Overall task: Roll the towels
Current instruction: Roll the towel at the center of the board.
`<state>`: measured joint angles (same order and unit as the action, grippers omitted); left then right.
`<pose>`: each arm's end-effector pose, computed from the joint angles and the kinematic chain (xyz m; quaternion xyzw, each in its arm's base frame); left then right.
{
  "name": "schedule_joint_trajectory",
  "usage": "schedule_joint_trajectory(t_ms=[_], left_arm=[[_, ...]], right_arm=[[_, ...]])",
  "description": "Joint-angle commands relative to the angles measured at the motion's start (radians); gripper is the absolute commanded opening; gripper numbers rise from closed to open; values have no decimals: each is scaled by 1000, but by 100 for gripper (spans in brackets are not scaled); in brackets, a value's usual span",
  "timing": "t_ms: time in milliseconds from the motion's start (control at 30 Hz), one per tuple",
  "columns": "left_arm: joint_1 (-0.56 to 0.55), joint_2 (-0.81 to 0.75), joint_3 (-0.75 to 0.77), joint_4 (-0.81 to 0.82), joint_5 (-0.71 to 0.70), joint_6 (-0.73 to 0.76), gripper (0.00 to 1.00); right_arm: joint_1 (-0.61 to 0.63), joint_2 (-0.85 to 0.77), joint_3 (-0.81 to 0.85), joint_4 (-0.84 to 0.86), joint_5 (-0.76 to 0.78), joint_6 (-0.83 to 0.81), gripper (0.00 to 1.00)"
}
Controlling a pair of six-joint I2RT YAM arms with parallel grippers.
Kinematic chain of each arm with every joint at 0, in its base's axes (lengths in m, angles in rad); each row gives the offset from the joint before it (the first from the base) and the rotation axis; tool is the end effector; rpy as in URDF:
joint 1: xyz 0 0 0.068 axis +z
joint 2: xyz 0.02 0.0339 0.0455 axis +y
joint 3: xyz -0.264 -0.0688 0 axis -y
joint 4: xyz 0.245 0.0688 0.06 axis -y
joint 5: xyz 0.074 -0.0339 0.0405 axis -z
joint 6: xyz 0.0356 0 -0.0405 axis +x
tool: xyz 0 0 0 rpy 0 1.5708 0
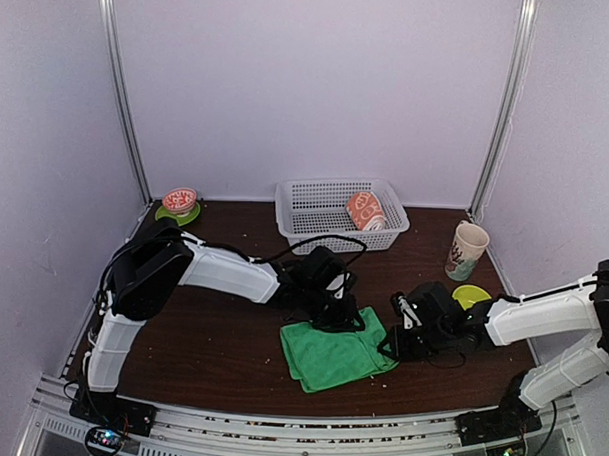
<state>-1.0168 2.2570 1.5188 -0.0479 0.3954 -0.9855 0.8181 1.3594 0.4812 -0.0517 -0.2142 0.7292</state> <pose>0.2432 -0.4191 0.1216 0.0893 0.9047 -0.4136 0.0494 0.1533 0.1747 0.1342 -0.0756 0.9412 0.2914 0.1532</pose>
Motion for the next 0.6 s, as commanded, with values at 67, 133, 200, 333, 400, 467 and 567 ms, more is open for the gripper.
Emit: schedule_joint_trajectory(t_ms=[67, 133, 200, 333, 400, 467, 567], left_arm=[[3, -20, 17, -75, -4, 35, 24], [3, -52, 6, -96, -7, 48, 28], [2, -92, -14, -119, -17, 61, 32], [0, -189, -87, -128, -19, 68, 38], [0, -237, -135, -126, -24, 64, 39], [0, -285, -192, -102, -30, 54, 39], [0, -329, -249, -60, -37, 34, 38]], right_arm=[[-3, -3, -7, -38, 25, -32, 0], [-2, -10, 7, -79, 59, -47, 0], [0, -16, 21, -120, 95, -61, 0], [12, -19, 63, -206, 174, -82, 0], [26, -18, 90, -249, 218, -85, 0], [45, -12, 116, -291, 273, -83, 0], [96, 8, 166, -363, 368, -71, 0]])
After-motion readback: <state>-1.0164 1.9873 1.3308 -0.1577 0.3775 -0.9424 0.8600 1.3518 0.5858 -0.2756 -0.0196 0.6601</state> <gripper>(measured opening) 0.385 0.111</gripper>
